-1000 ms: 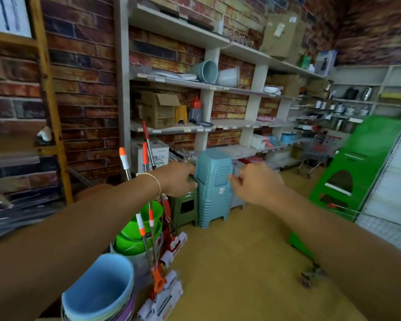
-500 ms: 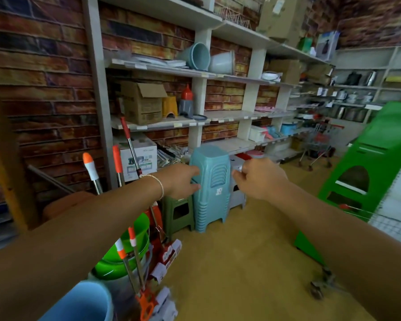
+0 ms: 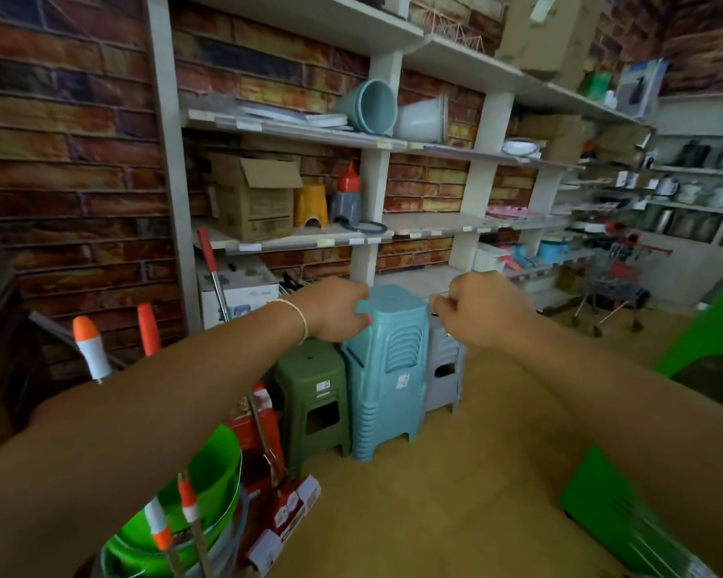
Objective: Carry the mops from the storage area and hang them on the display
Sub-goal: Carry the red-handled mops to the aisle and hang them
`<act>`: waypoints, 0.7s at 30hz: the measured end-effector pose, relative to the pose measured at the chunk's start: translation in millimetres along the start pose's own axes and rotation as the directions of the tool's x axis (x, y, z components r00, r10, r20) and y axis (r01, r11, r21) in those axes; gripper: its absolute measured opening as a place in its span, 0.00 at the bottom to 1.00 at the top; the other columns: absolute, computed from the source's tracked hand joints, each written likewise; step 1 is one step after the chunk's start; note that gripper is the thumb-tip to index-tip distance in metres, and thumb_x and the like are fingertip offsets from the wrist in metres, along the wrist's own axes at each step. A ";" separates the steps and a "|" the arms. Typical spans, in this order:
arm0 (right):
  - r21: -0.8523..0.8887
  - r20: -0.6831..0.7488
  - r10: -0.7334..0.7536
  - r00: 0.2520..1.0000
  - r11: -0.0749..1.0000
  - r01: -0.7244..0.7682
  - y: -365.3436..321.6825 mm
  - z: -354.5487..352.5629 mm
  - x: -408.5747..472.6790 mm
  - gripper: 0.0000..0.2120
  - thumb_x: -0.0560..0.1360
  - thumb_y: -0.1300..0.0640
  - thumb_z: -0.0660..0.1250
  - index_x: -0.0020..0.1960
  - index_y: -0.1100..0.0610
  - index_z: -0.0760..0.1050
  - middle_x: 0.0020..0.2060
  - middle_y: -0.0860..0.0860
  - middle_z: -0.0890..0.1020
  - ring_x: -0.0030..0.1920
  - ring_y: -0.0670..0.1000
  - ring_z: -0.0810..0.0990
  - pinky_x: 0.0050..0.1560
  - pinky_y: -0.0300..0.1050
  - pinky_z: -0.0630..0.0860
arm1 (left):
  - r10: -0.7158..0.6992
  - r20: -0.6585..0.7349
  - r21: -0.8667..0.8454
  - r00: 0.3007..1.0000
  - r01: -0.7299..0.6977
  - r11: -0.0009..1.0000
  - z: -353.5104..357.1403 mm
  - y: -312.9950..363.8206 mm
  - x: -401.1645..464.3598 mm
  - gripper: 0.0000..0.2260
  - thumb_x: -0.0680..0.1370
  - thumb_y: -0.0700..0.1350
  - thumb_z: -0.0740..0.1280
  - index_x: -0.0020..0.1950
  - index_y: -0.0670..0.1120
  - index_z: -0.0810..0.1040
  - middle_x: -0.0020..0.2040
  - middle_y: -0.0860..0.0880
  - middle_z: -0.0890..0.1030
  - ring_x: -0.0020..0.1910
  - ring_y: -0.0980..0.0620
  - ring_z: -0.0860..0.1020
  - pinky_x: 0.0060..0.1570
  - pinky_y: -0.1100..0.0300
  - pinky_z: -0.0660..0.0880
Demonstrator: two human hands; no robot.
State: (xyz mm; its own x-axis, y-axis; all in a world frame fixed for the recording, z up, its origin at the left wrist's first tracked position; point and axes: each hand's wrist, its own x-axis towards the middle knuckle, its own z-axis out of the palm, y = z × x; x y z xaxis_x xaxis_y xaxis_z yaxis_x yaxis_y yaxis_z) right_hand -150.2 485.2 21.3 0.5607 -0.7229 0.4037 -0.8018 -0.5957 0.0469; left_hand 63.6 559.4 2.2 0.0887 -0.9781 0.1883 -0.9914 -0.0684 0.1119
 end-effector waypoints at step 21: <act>-0.073 0.083 0.032 0.996 0.997 -0.026 57.0 147.9 284.8 0.18 0.80 0.41 0.56 0.41 0.54 0.70 0.36 0.51 0.73 0.41 0.54 0.74 0.41 0.45 0.74 | 0.026 0.051 -0.065 0.998 -0.023 0.998 76.4 -127.8 320.2 0.23 0.78 0.56 0.62 0.70 0.48 0.69 0.67 0.45 0.74 0.63 0.44 0.73 0.62 0.51 0.72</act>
State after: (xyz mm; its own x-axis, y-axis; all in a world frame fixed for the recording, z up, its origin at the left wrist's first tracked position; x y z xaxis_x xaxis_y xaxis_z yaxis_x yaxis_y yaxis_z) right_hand -5.6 193.6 3.8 0.5497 -0.7685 0.3275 -0.8292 -0.5494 0.1027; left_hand 211.4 239.9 -26.4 0.0575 -0.9883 0.1416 -0.9847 -0.0328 0.1711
